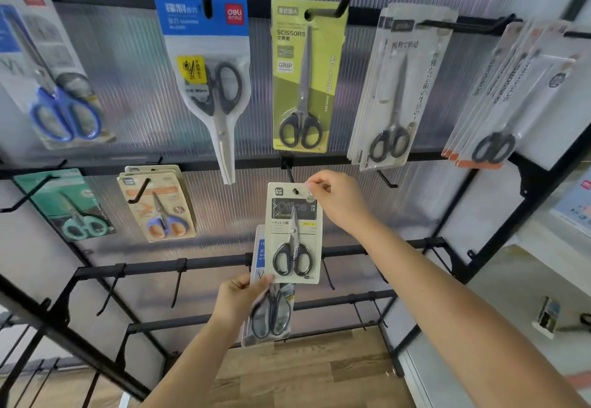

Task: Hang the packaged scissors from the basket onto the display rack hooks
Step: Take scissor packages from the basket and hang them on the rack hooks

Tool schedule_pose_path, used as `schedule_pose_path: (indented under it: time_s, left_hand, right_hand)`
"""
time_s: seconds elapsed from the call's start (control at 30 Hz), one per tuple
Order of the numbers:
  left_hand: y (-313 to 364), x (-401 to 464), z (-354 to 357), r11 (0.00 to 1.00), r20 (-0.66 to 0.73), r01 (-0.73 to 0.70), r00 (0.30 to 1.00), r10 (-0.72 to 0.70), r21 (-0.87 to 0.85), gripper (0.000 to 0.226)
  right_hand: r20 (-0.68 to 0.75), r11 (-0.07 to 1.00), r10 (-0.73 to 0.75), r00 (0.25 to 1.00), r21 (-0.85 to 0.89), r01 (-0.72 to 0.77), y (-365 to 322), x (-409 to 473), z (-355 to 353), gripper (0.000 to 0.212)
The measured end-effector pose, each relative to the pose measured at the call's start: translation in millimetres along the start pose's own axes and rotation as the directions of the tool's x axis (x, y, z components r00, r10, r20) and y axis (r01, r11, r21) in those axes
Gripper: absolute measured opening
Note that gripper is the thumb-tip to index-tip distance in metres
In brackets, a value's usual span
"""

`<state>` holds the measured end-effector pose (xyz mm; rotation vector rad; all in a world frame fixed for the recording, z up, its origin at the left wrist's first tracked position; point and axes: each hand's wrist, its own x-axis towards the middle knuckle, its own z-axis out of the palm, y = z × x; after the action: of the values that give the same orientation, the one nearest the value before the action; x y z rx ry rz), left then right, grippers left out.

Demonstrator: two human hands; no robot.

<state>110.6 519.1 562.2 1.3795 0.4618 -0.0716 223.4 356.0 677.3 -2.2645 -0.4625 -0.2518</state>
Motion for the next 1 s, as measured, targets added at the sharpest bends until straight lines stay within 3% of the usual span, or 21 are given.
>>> schedule_pose_path:
  time_s: [0.27,0.7,0.9,1.0]
  left_hand:
    - [1,10,2,1.000,-0.016,0.016,1.000,-0.016,-0.012,0.006]
    - [15,56,3,0.984,-0.112,-0.026,0.993,0.047,0.177,0.016]
    - [12,56,-14,0.986,-0.134,-0.025,0.990,0.047,0.165,0.013]
    - [11,47,-25,0.997,-0.190,-0.003,0.982,0.017,0.077,0.010]
  right_hand:
    - [-0.007,1.000,0.029,1.000,0.011,-0.029,5,12,8,0.018]
    - [0.028,0.995,0.082,0.996,-0.050,-0.081,6,44,15,0.020]
    - [0.019,0.993,0.102,0.995,-0.056,-0.101,4,46,17,0.021]
    - [-0.006,0.991,0.130,0.992,-0.027,-0.130,4,38,20,0.036]
